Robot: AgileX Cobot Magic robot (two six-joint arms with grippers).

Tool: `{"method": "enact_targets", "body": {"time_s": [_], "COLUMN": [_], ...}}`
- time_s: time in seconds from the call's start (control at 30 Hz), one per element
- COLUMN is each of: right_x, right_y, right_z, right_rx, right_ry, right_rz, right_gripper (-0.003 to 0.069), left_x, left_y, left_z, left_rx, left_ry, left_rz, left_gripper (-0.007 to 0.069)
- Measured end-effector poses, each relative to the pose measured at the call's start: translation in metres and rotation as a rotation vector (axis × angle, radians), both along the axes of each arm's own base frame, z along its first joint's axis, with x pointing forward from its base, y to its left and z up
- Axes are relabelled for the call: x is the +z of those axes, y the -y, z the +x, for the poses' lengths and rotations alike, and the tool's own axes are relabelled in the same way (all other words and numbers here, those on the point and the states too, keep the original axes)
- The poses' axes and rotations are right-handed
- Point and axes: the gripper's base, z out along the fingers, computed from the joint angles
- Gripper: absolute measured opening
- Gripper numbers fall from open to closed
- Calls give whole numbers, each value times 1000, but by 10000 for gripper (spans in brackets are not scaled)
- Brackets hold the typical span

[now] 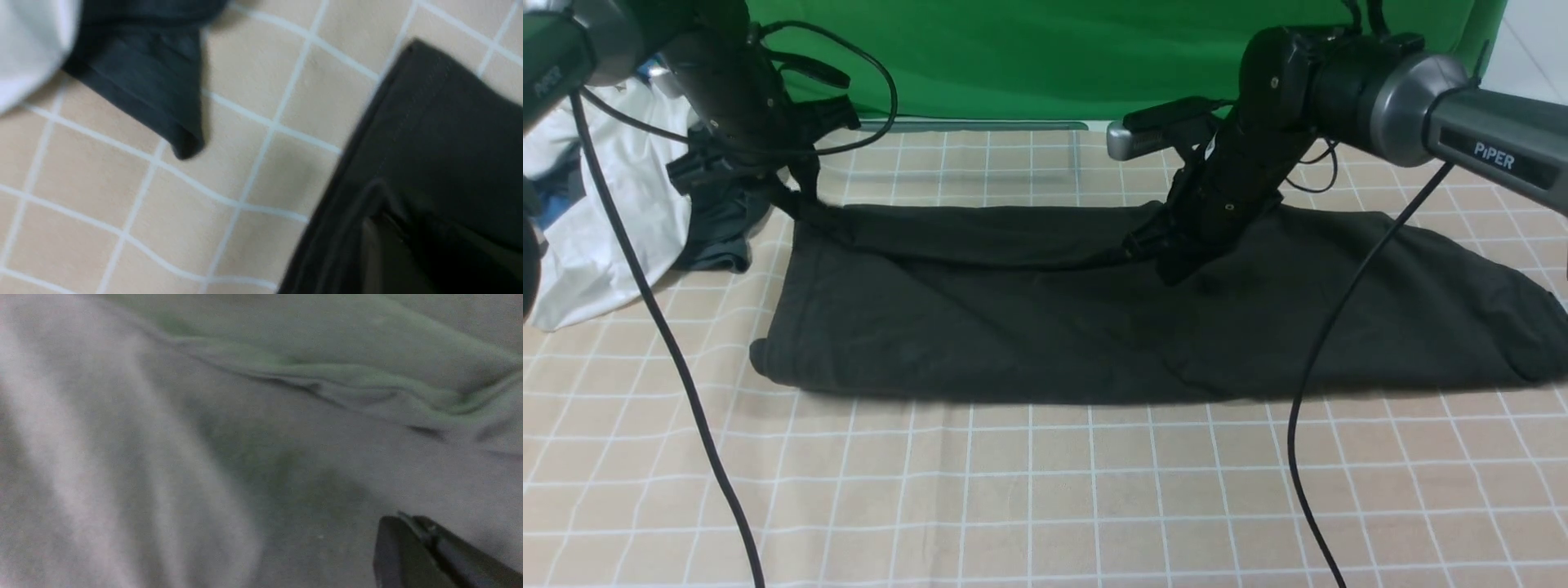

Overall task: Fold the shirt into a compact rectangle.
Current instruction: 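Fold the black garment in half by bringing its near edge over to the far edge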

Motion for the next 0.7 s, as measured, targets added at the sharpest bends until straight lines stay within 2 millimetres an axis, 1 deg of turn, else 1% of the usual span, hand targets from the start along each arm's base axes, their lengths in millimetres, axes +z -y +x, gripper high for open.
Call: {"method": "enact_targets", "body": {"time_s": [0.13, 0.2, 0.23, 0.27, 0.3, 0.33, 0.37, 0.43, 0.5, 0.53, 0.57, 0.6, 0.67, 0.7], "right_x": [0, 0, 0, 0, 0, 2, 3, 8, 15, 17, 18, 22, 26, 27], "right_y": [-2, -2, -2, -2, -2, 0, 1, 5, 14, 18, 19, 24, 26, 27], "right_z": [-2, -2, -2, -2, -1, 1, 2, 6, 12, 14, 15, 17, 17, 17], "right_rx": [22, 24, 24, 23, 21, 16, 9, -13, -47, -57, -58, -67, -70, -69], "right_ry": [-8, -8, -8, -4, 3, 11, 12, 25, 34, 35, 36, 35, 29, 25], "right_rz": [-4, -5, -5, -4, -3, 2, 5, 15, 25, 26, 27, 25, 24, 24], "right_gripper": [37, 37, 37, 37, 37, 37, 37, 37, 37, 37, 37, 37, 37, 37], "left_x": [1, 4, 4, 6, 7, 6, 6, 0, -11, -16, -18, -28, -37, -46], "left_y": [-5, -2, -1, 7, 16, 29, 38, 61, 89, 100, 102, 115, 124, 126], "left_z": [2, -2, -3, -6, -7, -9, -11, -17, -24, -26, -26, -28, -28, -27], "left_rx": [-4, -13, -16, -61, -104, -154, -185, -250, -331, -359, -364, -399, -424, -430], "left_ry": [26, 0, -10, -29, -38, -48, -50, -79, -119, -136, -139, -157, -169, -176], "left_rz": [61, 22, 15, -39, -73, -97, -105, -102, -83, -67, -64, -31, -5, 4], "left_gripper": [290, 321, 322, 316, 303, 261, 238, 145, 59, 37, 29, 16, 11, 11]}}
